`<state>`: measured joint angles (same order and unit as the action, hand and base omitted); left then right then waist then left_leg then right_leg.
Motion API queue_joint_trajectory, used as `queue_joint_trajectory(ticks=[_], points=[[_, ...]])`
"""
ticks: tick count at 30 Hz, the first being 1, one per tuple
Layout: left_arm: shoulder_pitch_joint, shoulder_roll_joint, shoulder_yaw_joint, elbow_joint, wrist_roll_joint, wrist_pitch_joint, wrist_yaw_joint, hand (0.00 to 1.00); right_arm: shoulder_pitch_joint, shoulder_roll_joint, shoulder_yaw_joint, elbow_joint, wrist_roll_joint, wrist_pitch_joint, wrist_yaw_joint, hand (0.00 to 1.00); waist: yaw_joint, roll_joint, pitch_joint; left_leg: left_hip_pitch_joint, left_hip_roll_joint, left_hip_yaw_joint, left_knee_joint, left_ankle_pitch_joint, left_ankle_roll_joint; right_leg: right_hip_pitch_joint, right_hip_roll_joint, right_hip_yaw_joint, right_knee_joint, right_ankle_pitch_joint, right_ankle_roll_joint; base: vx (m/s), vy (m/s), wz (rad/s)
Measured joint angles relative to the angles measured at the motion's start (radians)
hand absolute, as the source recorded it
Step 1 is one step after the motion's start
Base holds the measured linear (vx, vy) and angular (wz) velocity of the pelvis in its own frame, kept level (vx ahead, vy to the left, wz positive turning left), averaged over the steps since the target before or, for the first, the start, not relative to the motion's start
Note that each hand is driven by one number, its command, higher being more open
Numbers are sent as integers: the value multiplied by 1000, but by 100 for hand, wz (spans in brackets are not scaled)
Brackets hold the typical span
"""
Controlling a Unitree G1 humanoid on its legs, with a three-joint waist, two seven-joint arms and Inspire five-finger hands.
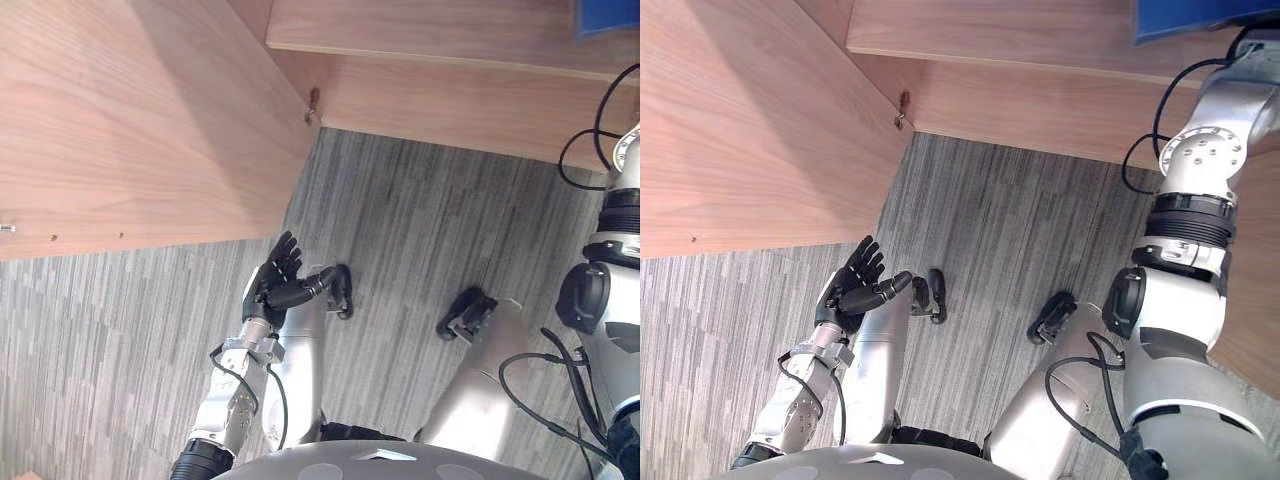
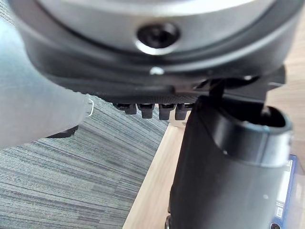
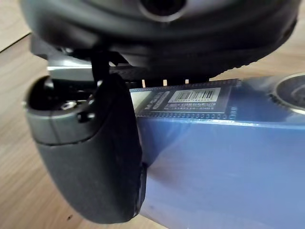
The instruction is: Walk over to the cabinet, pick up the folder, carry it to the office cabinet, place the folder inside the office cabinet, then close the office cabinet door
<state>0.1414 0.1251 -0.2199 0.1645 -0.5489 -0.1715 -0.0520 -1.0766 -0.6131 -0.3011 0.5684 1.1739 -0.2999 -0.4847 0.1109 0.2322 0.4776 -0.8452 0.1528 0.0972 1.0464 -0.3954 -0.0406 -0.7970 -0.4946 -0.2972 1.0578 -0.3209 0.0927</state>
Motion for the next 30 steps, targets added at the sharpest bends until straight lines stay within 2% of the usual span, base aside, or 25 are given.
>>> queue_joint_trajectory(ticks=[11, 17, 24, 28, 30], points=[[2, 2, 24, -21, -3, -1, 28, 100, 35, 108, -3, 5, -1, 0, 1, 0, 4, -1, 1, -2, 20, 4, 24, 3, -3, 5, 45, 35, -27, 0, 1, -38, 16, -7], [3, -1, 29, -21, -2, 0, 29, 100, 35, 111, -7, 4, -1, 0, 1, 0, 5, -4, 3, -21, 31, 9, 30, 10, -3, -22, 62, 55, -27, 2, 3, -29, -1, -7], [2, -8, 17, -57, 1, 0, 27, 100, 38, 120, -13, -10, -1, -3, -1, 0, -9, -6, 4, -19, 36, 6, 11, 24, -9, -23, 70, 53, -36, 5, -1, 5, -1, 0], [-28, 10, 5, -62, 1, -1, 27, 100, 65, 186, -13, -113, -14, -12, -3, 0, -19, -26, 18, -14, 51, 6, 25, 23, -8, -19, 88, 60, -51, 33, -6, -12, 38, -19], [-46, 29, -18, -53, 2, -1, 25, 100, 100, 205, -7, -163, -31, -12, -3, 0, -20, -41, 28, 11, 49, 23, 23, 18, 1, -5, 98, 84, -88, 68, 4, -54, 110, -31]])
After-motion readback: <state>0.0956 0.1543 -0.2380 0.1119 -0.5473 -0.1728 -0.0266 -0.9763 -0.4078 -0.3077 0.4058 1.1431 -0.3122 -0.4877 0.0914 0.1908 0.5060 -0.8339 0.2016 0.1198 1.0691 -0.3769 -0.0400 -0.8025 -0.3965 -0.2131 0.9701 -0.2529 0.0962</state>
